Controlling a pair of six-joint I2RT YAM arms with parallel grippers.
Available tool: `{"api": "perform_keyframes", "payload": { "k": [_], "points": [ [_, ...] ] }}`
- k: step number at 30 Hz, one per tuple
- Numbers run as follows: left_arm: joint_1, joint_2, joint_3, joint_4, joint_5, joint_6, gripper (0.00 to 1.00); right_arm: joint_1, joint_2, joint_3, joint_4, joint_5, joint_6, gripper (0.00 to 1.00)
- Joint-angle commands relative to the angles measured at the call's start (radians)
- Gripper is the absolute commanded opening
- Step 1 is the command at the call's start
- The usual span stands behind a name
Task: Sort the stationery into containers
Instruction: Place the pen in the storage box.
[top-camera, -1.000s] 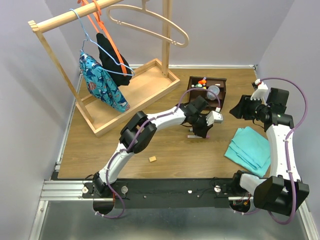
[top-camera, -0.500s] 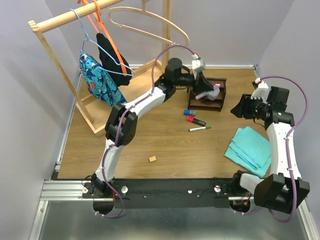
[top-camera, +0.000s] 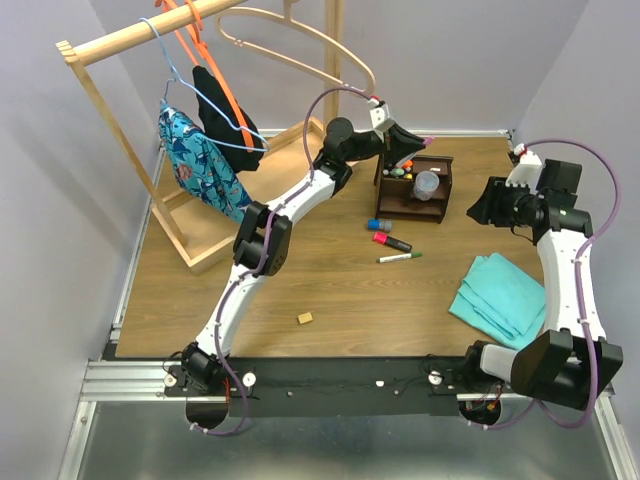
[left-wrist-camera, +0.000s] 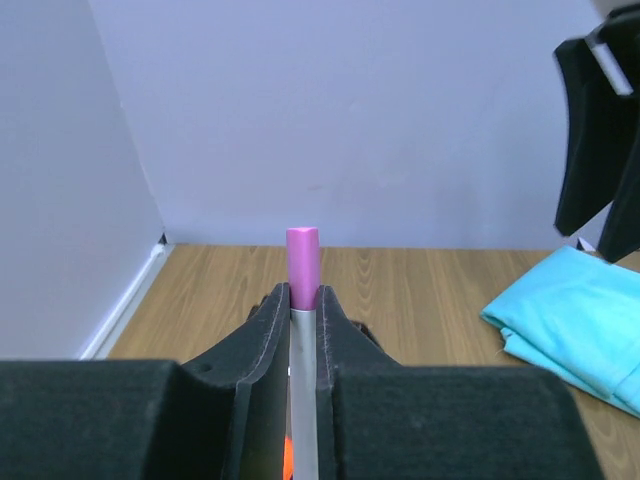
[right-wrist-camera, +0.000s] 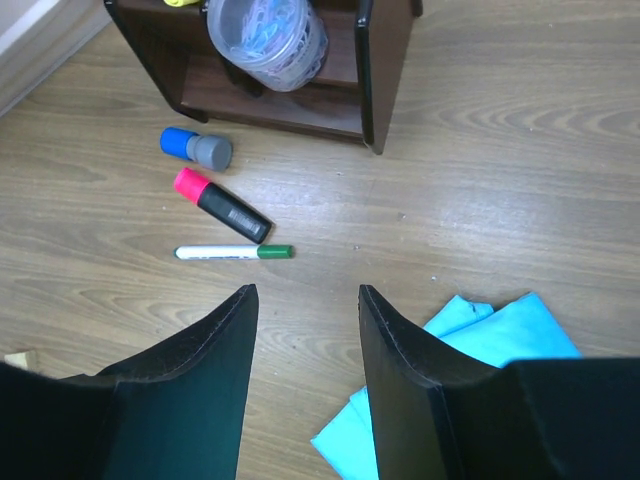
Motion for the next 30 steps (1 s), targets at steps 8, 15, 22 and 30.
{"api": "perform_keyframes", "payload": {
  "k": [8, 15, 22, 30],
  "points": [
    [0.047, 0.172, 0.151, 0.051, -0.103, -0.011, 0.0, -0.052, 0.042, 0.026, -0.062, 0.081, -0.062, 0.53],
    [0.05, 0.227, 0.165, 0.088, -0.124, -0.052, 0.0, -0.078, 0.085, 0.048, -0.076, 0.103, -0.09, 0.53],
    [0.074, 0.171, 0.037, 0.18, -0.085, -0.124, 0.0, -0.081, 0.094, 0.037, -0.064, 0.1, -0.092, 0.53],
    [0.104, 0.059, -0.138, 0.263, -0.034, -0.148, 0.24, -0.081, 0.064, -0.017, -0.035, 0.074, -0.067, 0.53]
  ]
}}
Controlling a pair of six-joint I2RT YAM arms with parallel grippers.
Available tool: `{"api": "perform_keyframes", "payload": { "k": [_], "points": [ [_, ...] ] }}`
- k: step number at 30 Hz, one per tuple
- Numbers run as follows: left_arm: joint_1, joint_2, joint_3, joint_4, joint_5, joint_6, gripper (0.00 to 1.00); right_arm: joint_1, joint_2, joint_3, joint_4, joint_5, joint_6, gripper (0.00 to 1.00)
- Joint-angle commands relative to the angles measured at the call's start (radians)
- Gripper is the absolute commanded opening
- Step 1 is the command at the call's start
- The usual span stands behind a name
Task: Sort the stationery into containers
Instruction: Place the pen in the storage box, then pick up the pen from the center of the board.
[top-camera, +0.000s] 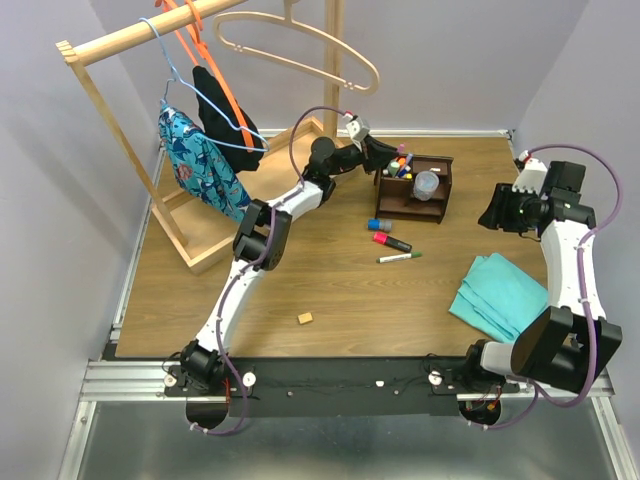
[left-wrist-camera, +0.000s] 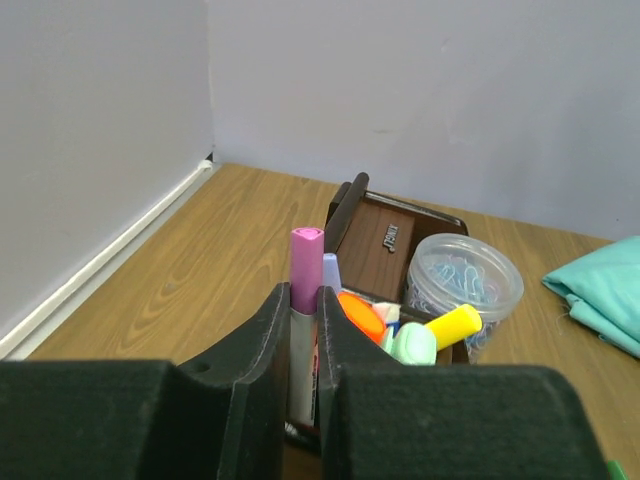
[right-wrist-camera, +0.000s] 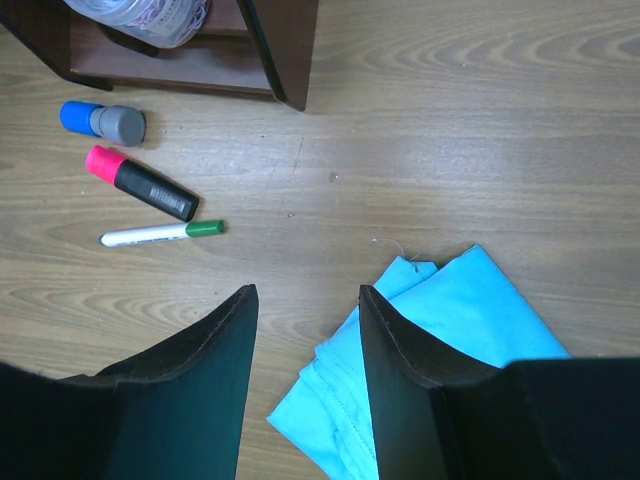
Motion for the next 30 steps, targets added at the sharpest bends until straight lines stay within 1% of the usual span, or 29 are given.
{"api": "perform_keyframes", "payload": {
  "k": [1, 2, 5, 11, 14, 15, 16, 17, 18, 19, 20, 21, 22, 23, 24, 25, 28, 30],
  "points": [
    [0.021, -0.118, -0.088, 0.073, 0.047, -0.019, 0.27, -0.009, -0.031, -0.049, 0.028, -0.011, 0.011, 0.53],
    [0.023, -0.124, -0.098, 0.076, 0.05, -0.016, 0.35, -0.009, -0.045, -0.056, 0.034, -0.014, 0.015, 0.54],
    [0.023, -0.154, -0.118, 0.068, 0.056, 0.001, 0.47, -0.009, -0.068, -0.089, 0.046, -0.026, 0.029, 0.54],
    [0.009, -0.243, -0.157, -0.002, 0.075, 0.068, 0.59, -0.009, -0.108, -0.106, 0.05, -0.061, 0.055, 0.54],
    [-0.02, -0.329, -0.224, -0.051, 0.087, 0.091, 0.6, -0.009, -0.135, -0.109, 0.057, -0.081, 0.074, 0.54],
    [-0.031, -0.396, -0.255, -0.064, 0.094, 0.108, 0.6, -0.009, -0.144, -0.113, 0.059, -0.098, 0.081, 0.54],
    [-0.045, -0.438, -0.341, -0.115, 0.101, 0.142, 0.59, -0.009, -0.157, -0.118, 0.06, -0.106, 0.084, 0.54],
    [-0.074, -0.481, -0.391, -0.163, 0.098, 0.185, 0.6, -0.009, -0.16, -0.119, 0.063, -0.112, 0.086, 0.54],
    [-0.092, -0.527, -0.44, -0.224, 0.091, 0.297, 0.6, -0.009, -0.164, -0.121, 0.066, -0.121, 0.089, 0.54],
    [-0.107, -0.614, -0.53, -0.352, 0.081, 0.35, 0.59, -0.009, -0.173, -0.13, 0.077, -0.12, 0.089, 0.54],
    [-0.139, -0.653, -0.571, -0.428, 0.046, 0.398, 0.59, -0.009, -0.189, -0.133, 0.083, -0.117, 0.091, 0.54],
    [-0.155, -0.688, -0.601, -0.503, 0.024, 0.5, 0.59, -0.009, -0.198, -0.138, 0.091, -0.109, 0.091, 0.54],
    [-0.169, -0.737, -0.635, -0.671, 0.019, 0.548, 0.58, -0.009, -0.203, -0.139, 0.1, -0.108, 0.092, 0.54],
    [-0.184, -0.756, -0.646, -0.758, 0.01, 0.608, 0.57, -0.009, -0.219, -0.149, 0.105, -0.101, 0.097, 0.54],
    [-0.215, -0.768, -0.654, -0.836, -0.048, 0.649, 0.57, -0.007, -0.226, -0.152, 0.111, -0.089, 0.101, 0.54],
    [-0.23, -0.783, -0.667, -0.963, -0.069, 0.736, 0.56, -0.009, -0.232, -0.155, 0.111, -0.088, 0.11, 0.54],
    [-0.275, -0.762, -0.651, -1.12, -0.165, 0.814, 0.56, -0.009, -0.253, -0.172, 0.108, -0.081, 0.121, 0.54],
    [-0.29, -0.728, -0.617, -1.173, -0.203, 0.84, 0.56, -0.009, -0.259, -0.181, 0.102, -0.084, 0.124, 0.54]
  ]
}}
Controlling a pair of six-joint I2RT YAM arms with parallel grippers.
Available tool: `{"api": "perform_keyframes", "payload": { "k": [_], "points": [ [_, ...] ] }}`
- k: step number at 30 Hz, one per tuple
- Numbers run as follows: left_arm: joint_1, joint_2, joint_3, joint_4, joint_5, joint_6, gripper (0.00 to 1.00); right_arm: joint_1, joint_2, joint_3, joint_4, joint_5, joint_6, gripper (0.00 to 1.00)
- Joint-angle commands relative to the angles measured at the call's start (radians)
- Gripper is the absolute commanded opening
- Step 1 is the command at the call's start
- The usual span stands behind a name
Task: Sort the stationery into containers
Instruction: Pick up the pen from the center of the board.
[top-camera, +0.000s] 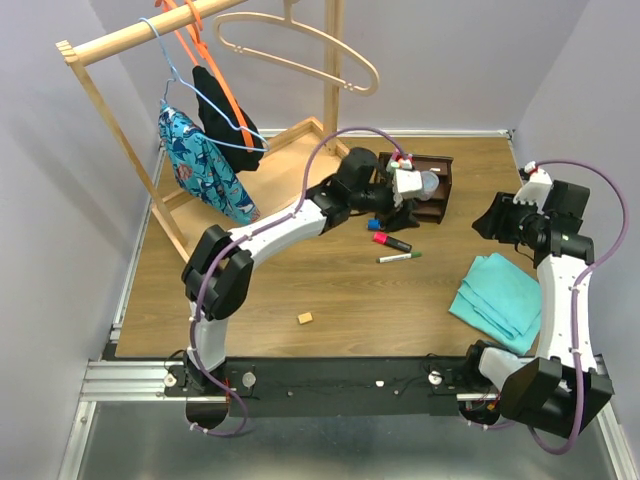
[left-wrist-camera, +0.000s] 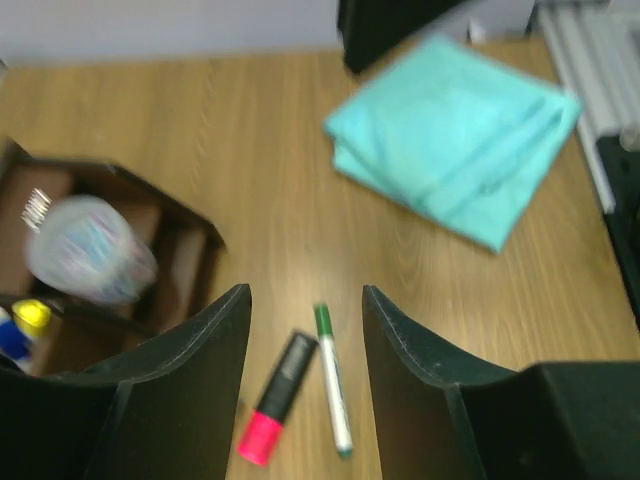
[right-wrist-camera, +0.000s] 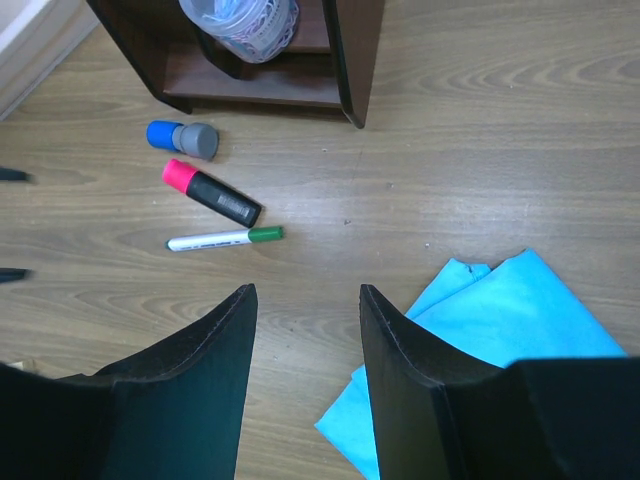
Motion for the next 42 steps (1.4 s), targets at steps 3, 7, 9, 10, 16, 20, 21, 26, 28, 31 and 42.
{"api": "perform_keyframes", "payload": {
  "k": [3, 7, 9, 10, 16, 20, 21, 26, 28, 31, 42],
  "points": [
    [-0.046, 0.155, 0.132, -0.481, -0.212, 0.218, 0.52, -0.007, -0.027, -0.034, 0.008, 0.003, 0.014, 0.54],
    [-0.078, 0.251, 0.226, -0.519, -0.252, 0.214, 0.51, -0.007, -0.022, -0.022, -0.001, 0.004, 0.007, 0.53],
    [-0.095, 0.273, 0.24, -0.524, -0.258, 0.227, 0.51, -0.009, -0.022, -0.016, -0.004, 0.003, 0.007, 0.53],
    [-0.099, 0.293, 0.252, -0.53, -0.256, 0.225, 0.51, -0.007, -0.024, -0.011, -0.007, 0.003, 0.007, 0.53],
    [-0.116, 0.348, 0.267, -0.516, -0.265, 0.219, 0.51, -0.007, -0.041, -0.012, -0.026, 0.004, 0.01, 0.53],
    [-0.116, 0.374, 0.287, -0.516, -0.273, 0.222, 0.52, -0.007, -0.048, -0.025, -0.027, 0.004, 0.013, 0.53],
    [-0.115, 0.382, 0.295, -0.521, -0.273, 0.225, 0.52, -0.007, -0.051, -0.031, -0.024, 0.004, 0.014, 0.53],
    [-0.109, 0.422, 0.338, -0.521, -0.267, 0.219, 0.53, -0.009, -0.056, -0.037, -0.012, 0.007, 0.027, 0.53],
    [-0.109, 0.443, 0.362, -0.521, -0.264, 0.215, 0.53, -0.007, -0.057, -0.037, -0.013, 0.015, 0.028, 0.53],
    [-0.102, 0.472, 0.396, -0.526, -0.256, 0.207, 0.53, -0.009, -0.059, -0.036, -0.021, 0.024, 0.022, 0.53],
    [-0.115, 0.515, 0.413, -0.53, -0.242, 0.181, 0.47, -0.009, -0.056, -0.037, -0.026, 0.03, 0.007, 0.53]
  ]
}}
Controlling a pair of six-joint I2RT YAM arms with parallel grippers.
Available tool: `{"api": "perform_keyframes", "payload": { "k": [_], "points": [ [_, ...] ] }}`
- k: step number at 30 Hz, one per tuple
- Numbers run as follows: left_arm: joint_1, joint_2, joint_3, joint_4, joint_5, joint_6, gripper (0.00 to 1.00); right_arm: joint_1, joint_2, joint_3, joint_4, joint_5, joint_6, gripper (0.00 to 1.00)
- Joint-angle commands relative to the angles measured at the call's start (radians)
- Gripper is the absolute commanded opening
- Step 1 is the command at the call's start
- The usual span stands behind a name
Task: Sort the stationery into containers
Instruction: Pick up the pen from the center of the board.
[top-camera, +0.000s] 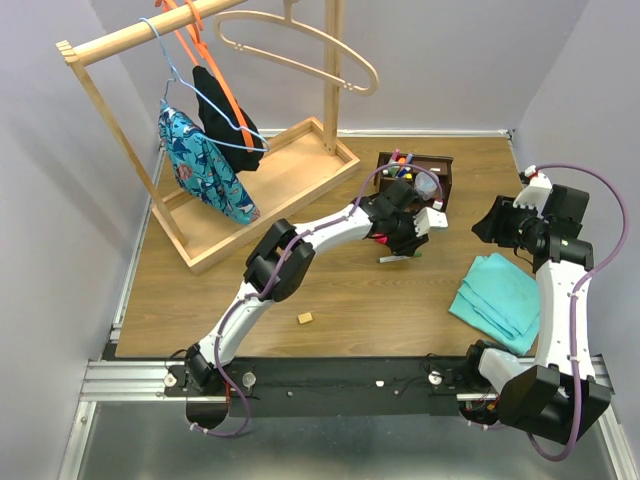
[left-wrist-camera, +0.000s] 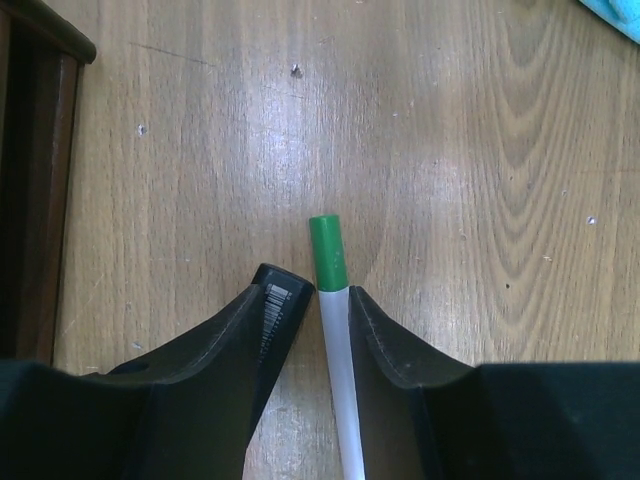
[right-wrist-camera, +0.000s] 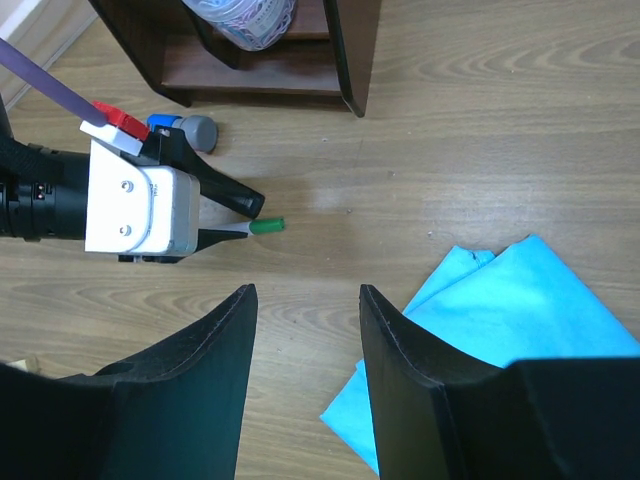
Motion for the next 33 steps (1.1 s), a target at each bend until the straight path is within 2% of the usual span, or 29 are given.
{"api": "perform_keyframes", "payload": {
  "k": [1, 8, 11, 15, 18, 29, 33],
  "points": [
    [-0.014, 0.029, -0.014, -0.014, 0.003, -0.011, 0.47, -0.009, -0.012, -0.011, -0.011, 0.019, -0.01, 0.53],
    [-0.026, -0.002, -0.054, 0.027, -0.08, -0.008, 0.45, -0.009, -0.012, -0.02, -0.007, 0.016, -0.014, 0.53],
    [-0.031, 0.003, -0.026, 0.026, -0.08, -0.003, 0.45, -0.009, -0.01, -0.02, -0.005, 0.013, -0.014, 0.53],
    [-0.044, 0.015, -0.02, 0.004, -0.06, 0.021, 0.38, -0.009, -0.01, -0.023, -0.002, 0.012, -0.017, 0.53],
    [-0.054, 0.02, -0.034, -0.005, -0.06, 0.021, 0.36, -0.007, -0.015, -0.02, -0.008, 0.012, -0.017, 0.53],
    [-0.057, 0.02, -0.051, -0.017, -0.092, 0.049, 0.41, -0.009, -0.013, -0.021, -0.003, 0.012, -0.01, 0.53],
    [-0.06, 0.024, -0.069, -0.031, -0.094, 0.066, 0.33, -0.007, -0.013, -0.02, -0.003, 0.012, -0.01, 0.53]
  ]
}}
